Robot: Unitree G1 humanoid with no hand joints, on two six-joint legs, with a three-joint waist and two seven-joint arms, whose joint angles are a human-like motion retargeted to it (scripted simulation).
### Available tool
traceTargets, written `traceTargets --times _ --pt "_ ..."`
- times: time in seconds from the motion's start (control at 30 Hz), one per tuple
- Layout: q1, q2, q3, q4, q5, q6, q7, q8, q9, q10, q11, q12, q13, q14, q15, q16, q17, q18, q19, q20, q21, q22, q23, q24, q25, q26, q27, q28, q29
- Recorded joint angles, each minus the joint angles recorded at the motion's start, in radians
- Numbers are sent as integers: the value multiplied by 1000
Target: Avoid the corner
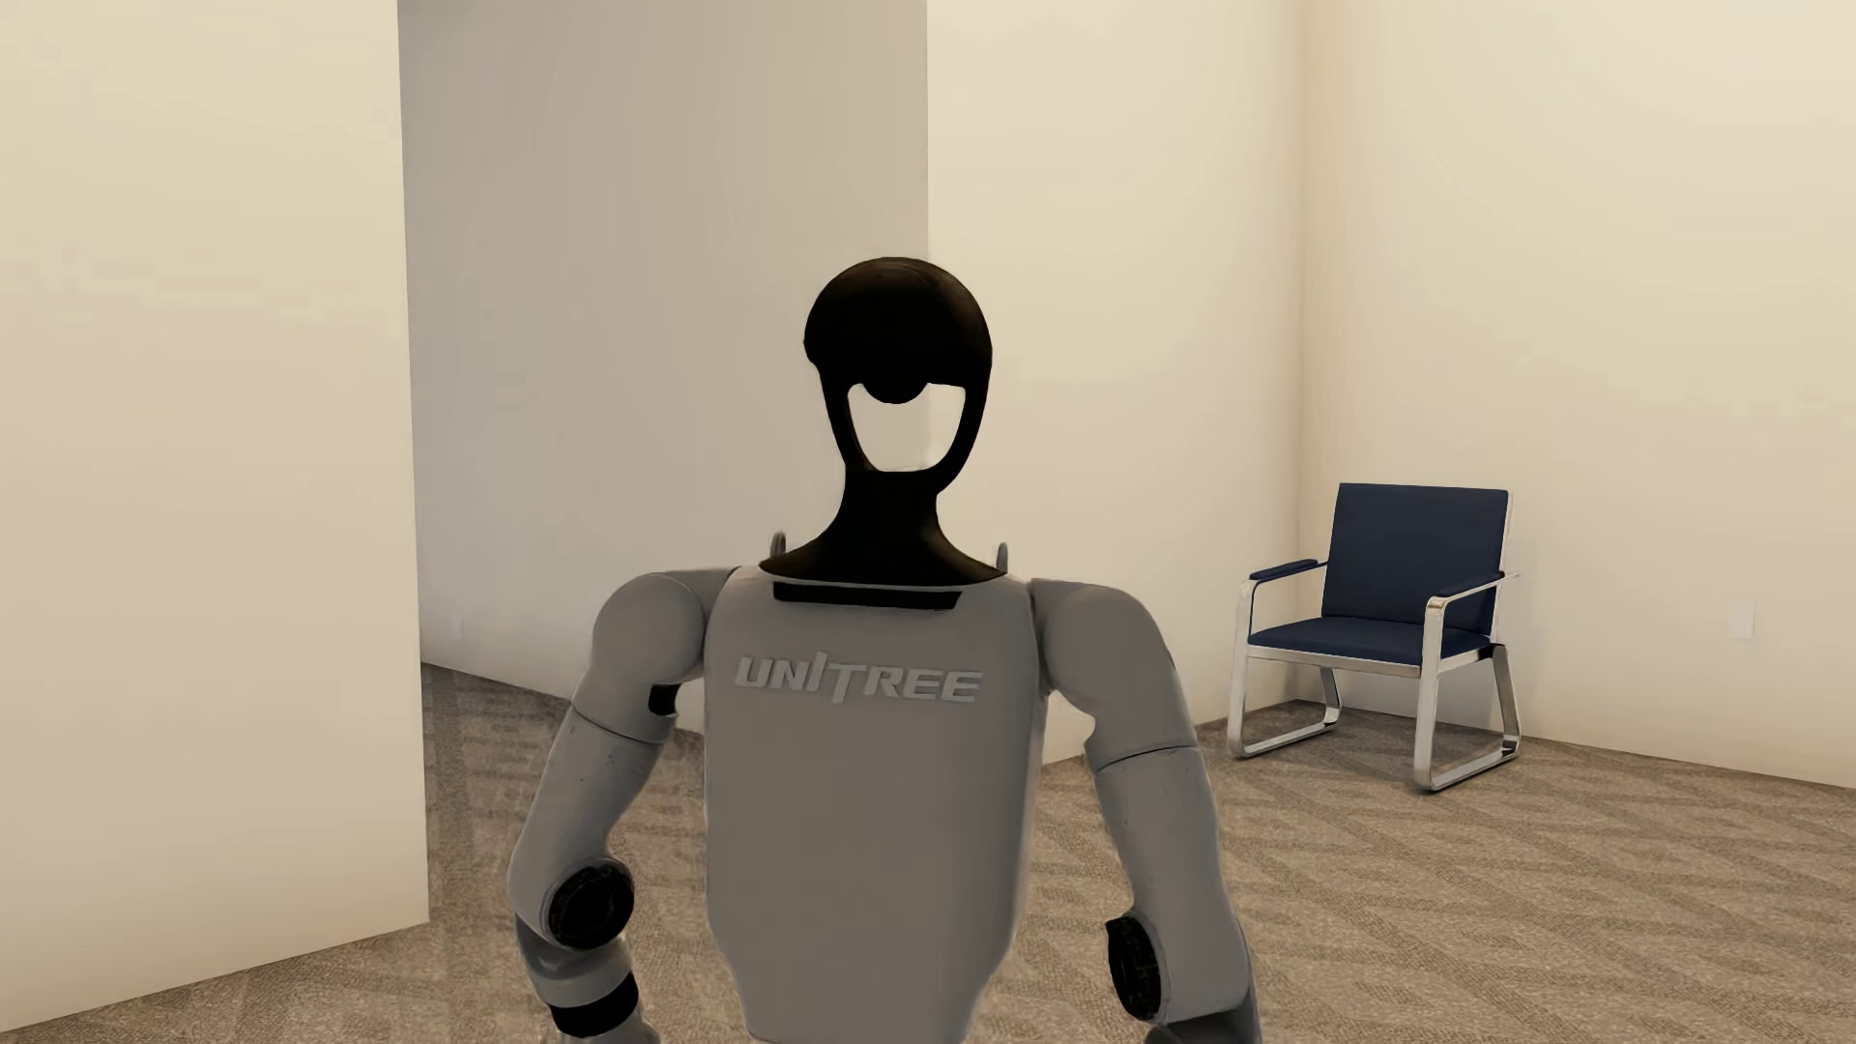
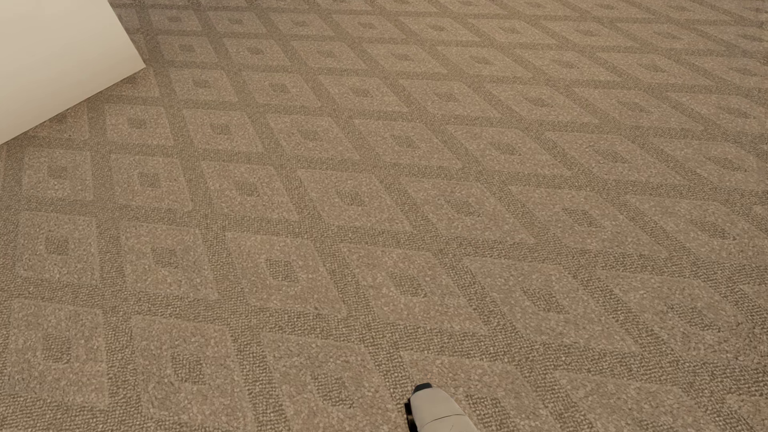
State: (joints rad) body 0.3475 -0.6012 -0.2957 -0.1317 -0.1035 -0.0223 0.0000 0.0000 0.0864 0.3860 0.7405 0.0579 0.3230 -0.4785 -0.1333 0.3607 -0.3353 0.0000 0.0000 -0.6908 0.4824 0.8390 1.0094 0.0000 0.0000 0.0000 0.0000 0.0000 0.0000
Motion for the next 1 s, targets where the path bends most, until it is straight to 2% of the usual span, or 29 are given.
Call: traceTargets --times 0.03,0.07,0.13,0.17,0.2,0.23,0.27,0.3,0.33,0.37,0.4,0.43,0.47,0.5,0.53,0.57,0.6,0.63,0.67,0.7,0.73,0.8,0.87,0.93,0.97,1.0 --pt "-14 -28 -26 27 11 12 0 0 -14 33 75 17 2 58 -32 -26 3 0 0 53 -5 45 9 0 0 0 0 0 0" --pt "-4 1 -34 46 23 30 0 0 -13 87 125 30 12 151 -66 -25 -11 0 0 -10 3 59 -7 0 0 0 0 0 0" --pt "-128 68 -9 62 35 16 0 0 -38 367 165 88 -6 485 -144 -19 4 0 0 -22 19 67 21 0 0 0 0 0 0" --pt "-219 149 9 92 73 24 0 0 -3 583 152 99 -17 583 -179 -27 4 0 0 -28 -2 71 -1 0 0 0 0 0 0" --pt "-332 212 81 98 108 25 0 0 14 793 126 123 -29 579 -205 -21 16 0 0 -6 -4 51 -25 0 0 0 0 0 0" --pt "-422 308 130 80 104 5 0 0 27 919 79 135 -44 555 -216 -13 10 0 0 -32 11 64 -40 0 0 0 0 0 0" --pt "-532 387 186 59 95 -12 0 0 23 946 28 157 -50 550 -223 -21 8 0 0 -9 6 74 -78 0 0 0 0 0 0" --pt "-618 470 264 54 102 -21 0 0 34 866 -38 178 -65 588 -217 -27 9 0 0 44 6 63 -108 0 0 0 0 0 0" --pt "-674 569 323 38 93 -40 0 0 40 704 -104 208 -72 646 -207 -15 10 0 0 60 -12 35 -142 0 0 0 0 0 0" --pt "-730 645 363 23 86 -47 0 0 40 513 -167 211 -89 706 -197 -4 -9 0 0 21 -7 41 -176 0 0 0 0 0 0" --pt "-769 717 395 20 83 -48 0 0 36 324 -209 230 -111 705 -206 4 -22 0 0 23 -10 30 -205 0 0 0 0 0 0" --pt "-799 781 427 21 82 -48 0 0 29 160 -245 239 -130 577 -223 1 -33 0 0 37 -17 31 -232 0 0 0 0 0 0" --pt "-824 832 443 27 81 -44 0 0 14 59 -257 251 -152 353 -242 5 -46 0 0 25 -19 21 -252 0 0 0 0 0 0" --pt "-847 865 461 28 72 -49 0 0 4 56 -249 257 -171 210 -259 1 -50 0 0 20 -29 41 -253 0 0 0 0 0 0" --pt "-861 894 496 31 70 -52 0 0 11 59 -235 260 -178 284 -258 6 -48 0 0 4 -49 40 -246 0 0 0 0 0 0" --pt "-902 917 509 21 55 -65 0 0 5 123 -202 266 -172 526 -213 7 -41 0 0 4 -68 46 -236 0 0 0 0 0 0" --pt "-935 905 515 1 29 -92 0 0 -4 201 -140 264 -159 718 -106 4 -24 0 0 -6 -85 58 -218 0 0 0 0 0 0" --pt "-905 885 492 -30 -1 -113 0 0 3 268 1 257 -141 758 76 4 -8 0 0 -18 -77 80 -189 0 0 0 0 0 0" --pt "-866 789 458 -61 -15 -114 0 0 -8 297 198 242 -121 745 245 0 -3 0 0 -25 -62 96 -160 0 0 0 0 0 0" --pt "-810 665 424 -94 -40 -122 0 0 -10 296 419 235 -112 707 241 1 -7 0 0 -5 -23 74 -148 0 0 0 0 0 0" --pt "-698 580 374 -111 -50 -119 0 0 13 254 567 217 -101 639 103 -2 -6 0 0 21 -14 65 -152 0 0 0 0 0 0" --pt "-506 392 257 -94 -22 -77 0 0 28 177 616 153 -79 488 -89 -1 -7 0 0 47 7 52 -139 0 0 0 0 0 0" --pt "-310 278 142 -69 -20 -49 0 0 32 85 385 103 -32 320 -116 34 -20 0 0 38 14 -33 -158 0 0 0 0 0 0" --pt "-160 196 88 -40 -21 -31 0 0 20 19 44 42 -10 157 -34 43 -19 0 0 112 -15 -61 -137 0 0 0 0 0 0" --pt "-112 173 71 -38 -27 -33 0 0 -2 14 -134 11 -7 104 27 51 -18 0 0 132 -3 -70 -118 0 0 0 0 0 0" --pt "-87 157 56 -29 -29 -25 0 0 -20 17 -237 -9 -1 98 57 56 -18 0 0 153 -6 -86 -108 0 0 0 0 0 0"
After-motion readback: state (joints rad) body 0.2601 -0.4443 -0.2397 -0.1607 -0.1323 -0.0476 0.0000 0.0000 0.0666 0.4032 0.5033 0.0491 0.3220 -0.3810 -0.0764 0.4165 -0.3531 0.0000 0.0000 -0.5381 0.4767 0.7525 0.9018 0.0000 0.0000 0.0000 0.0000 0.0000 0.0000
